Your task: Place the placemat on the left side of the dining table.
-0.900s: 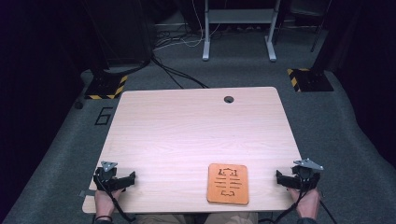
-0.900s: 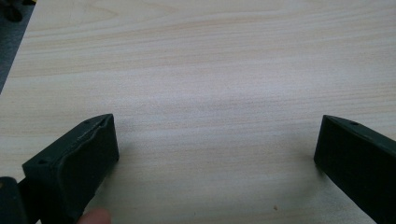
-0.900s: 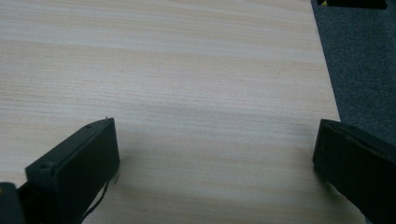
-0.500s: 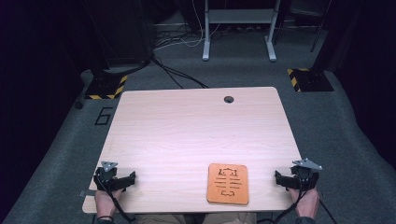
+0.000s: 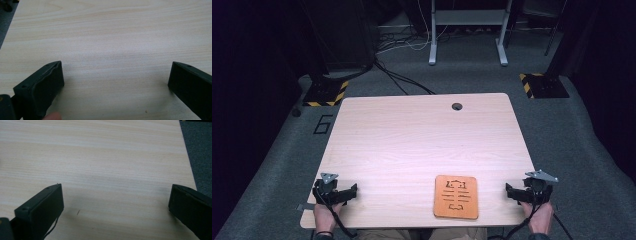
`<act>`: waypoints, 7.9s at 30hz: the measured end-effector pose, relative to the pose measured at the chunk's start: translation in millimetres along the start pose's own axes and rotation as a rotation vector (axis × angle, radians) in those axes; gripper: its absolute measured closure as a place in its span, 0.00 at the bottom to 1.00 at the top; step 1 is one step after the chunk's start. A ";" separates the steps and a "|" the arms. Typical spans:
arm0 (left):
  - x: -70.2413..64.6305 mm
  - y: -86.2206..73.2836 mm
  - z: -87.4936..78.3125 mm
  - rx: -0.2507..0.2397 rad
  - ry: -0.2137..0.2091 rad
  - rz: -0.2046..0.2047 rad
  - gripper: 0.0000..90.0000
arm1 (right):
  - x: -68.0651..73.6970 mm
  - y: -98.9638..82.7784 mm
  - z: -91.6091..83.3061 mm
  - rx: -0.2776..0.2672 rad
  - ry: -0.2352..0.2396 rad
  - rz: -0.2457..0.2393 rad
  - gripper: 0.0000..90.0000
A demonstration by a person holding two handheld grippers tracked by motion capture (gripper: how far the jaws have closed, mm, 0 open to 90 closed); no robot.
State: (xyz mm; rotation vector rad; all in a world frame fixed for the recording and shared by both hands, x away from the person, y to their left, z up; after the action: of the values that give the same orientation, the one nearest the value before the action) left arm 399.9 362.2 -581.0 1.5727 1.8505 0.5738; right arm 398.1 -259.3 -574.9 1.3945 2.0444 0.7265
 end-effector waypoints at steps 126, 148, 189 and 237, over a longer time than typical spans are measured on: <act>-8.5 2.5 -3.3 0.037 -0.005 -0.019 0.00 | 82.4 19.4 2.6 -0.044 0.259 -0.191 0.00; -82.3 19.1 -24.3 0.046 -0.143 0.111 0.00 | 82.2 19.5 2.9 -0.050 0.252 -0.187 0.00; -184.2 14.3 -22.1 0.121 -0.300 0.270 0.00 | 82.0 19.5 2.9 -0.049 0.240 -0.169 0.01; -318.4 -27.0 -20.9 0.257 -0.519 0.453 0.00 | 80.8 19.2 3.3 -0.052 0.231 -0.167 0.01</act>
State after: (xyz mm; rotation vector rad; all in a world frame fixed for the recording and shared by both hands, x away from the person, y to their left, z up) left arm 392.9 46.8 -525.6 2.0928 1.2188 0.0871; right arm 388.0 -176.8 -575.2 1.1389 2.2686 0.8952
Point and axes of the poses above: each handheld gripper's, and its own axes: z roughly forward along the jaws, y roughly out of its top, x roughly to its left, the point moved 7 cm from there along z, roughly forward along the jaws, and after that the axes turned 15 degrees about -z, right-handed, at the moved point
